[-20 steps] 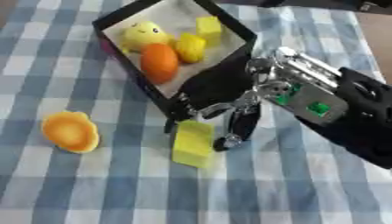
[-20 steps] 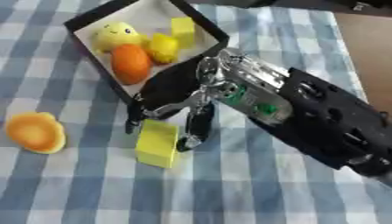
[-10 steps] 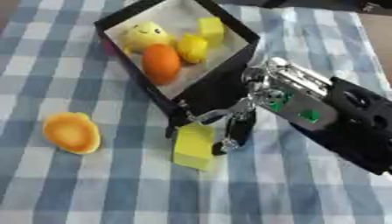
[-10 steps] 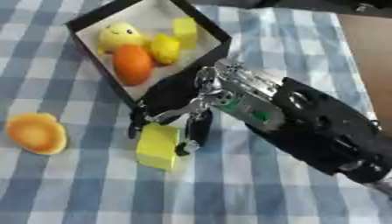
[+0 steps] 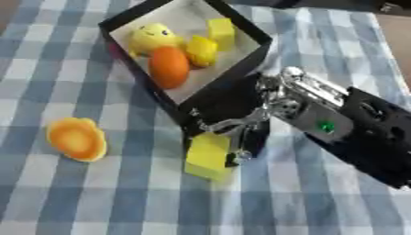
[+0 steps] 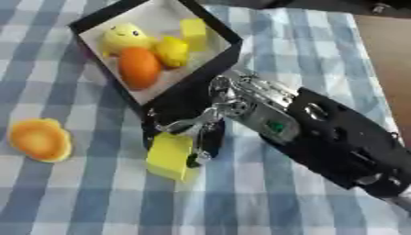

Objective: Pick up objects on the table and place them in the box.

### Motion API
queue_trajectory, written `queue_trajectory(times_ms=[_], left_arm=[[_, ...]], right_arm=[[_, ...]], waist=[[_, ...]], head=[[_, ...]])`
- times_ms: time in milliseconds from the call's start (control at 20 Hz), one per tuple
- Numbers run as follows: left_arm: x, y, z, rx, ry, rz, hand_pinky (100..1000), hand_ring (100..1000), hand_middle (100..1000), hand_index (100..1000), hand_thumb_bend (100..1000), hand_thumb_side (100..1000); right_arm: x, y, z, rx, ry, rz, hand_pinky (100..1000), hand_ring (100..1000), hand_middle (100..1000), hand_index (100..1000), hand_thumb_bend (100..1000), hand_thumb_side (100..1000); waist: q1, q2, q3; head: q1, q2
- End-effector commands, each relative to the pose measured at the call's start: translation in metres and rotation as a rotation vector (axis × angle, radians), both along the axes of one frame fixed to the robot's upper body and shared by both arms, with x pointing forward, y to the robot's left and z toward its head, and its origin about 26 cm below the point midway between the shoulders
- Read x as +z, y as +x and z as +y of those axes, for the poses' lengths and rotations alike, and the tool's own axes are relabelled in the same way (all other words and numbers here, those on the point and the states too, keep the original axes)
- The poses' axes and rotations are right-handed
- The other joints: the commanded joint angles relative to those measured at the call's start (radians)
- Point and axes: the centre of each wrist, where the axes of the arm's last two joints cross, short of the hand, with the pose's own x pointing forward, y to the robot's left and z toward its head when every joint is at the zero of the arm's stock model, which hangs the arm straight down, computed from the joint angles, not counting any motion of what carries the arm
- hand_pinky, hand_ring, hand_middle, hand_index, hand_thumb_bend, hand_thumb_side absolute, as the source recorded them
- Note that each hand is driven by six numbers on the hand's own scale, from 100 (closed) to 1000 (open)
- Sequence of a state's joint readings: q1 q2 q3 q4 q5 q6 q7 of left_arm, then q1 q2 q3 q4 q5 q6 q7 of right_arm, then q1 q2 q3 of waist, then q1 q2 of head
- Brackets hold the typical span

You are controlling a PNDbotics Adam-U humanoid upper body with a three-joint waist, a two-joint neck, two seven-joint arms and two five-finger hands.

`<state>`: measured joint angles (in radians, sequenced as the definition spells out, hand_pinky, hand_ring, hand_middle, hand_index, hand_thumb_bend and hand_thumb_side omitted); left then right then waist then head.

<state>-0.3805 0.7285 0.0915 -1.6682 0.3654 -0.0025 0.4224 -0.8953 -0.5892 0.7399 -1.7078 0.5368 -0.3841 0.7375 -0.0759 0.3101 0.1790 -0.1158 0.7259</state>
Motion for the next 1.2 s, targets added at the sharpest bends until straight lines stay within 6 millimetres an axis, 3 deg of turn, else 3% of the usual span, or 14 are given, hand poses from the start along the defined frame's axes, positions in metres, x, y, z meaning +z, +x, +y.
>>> queue_trajectory(times_ms=[50,200,400,850,1000,1200], left_arm=[[0.013,-0.003,0.004,0.014,0.022,-0.035,753,766,829,867,842,574],[0.013,-0.003,0.005,0.017,0.024,-0.032,753,766,829,867,842,574],[0.012,-0.004,0.007,0.024,0.027,-0.028,753,765,829,867,841,574],[0.011,-0.004,0.008,0.025,0.027,-0.03,754,764,829,867,841,573],[0.012,-0.004,0.006,0.014,0.028,-0.031,754,764,830,867,841,574],[0.016,-0.002,0.001,-0.009,0.027,-0.042,754,764,830,866,840,574]], right_arm=[[0.018,-0.007,-0.007,0.0,0.041,-0.023,824,684,461,586,256,100],[0.036,-0.02,-0.009,0.016,0.085,-0.031,821,672,459,585,227,100],[0.076,-0.05,-0.016,0.036,0.177,-0.04,819,661,460,591,208,100],[0.157,-0.066,-0.035,-0.029,0.6,-0.147,812,624,429,570,193,100],[0.177,-0.055,-0.034,-0.122,0.755,-0.16,802,608,424,567,177,100],[0.186,-0.007,-0.025,-0.305,0.888,-0.208,805,612,431,575,159,100]], waist=[[-0.003,-0.008,-0.001],[-0.003,-0.013,-0.007],[-0.003,-0.02,-0.016],[0.006,-0.035,-0.027],[0.007,-0.035,-0.025],[0.005,-0.028,-0.014]], head=[[0.0,-0.007],[0.003,-0.006],[0.006,-0.007],[0.0,-0.017],[-0.007,-0.021],[-0.024,-0.03]])
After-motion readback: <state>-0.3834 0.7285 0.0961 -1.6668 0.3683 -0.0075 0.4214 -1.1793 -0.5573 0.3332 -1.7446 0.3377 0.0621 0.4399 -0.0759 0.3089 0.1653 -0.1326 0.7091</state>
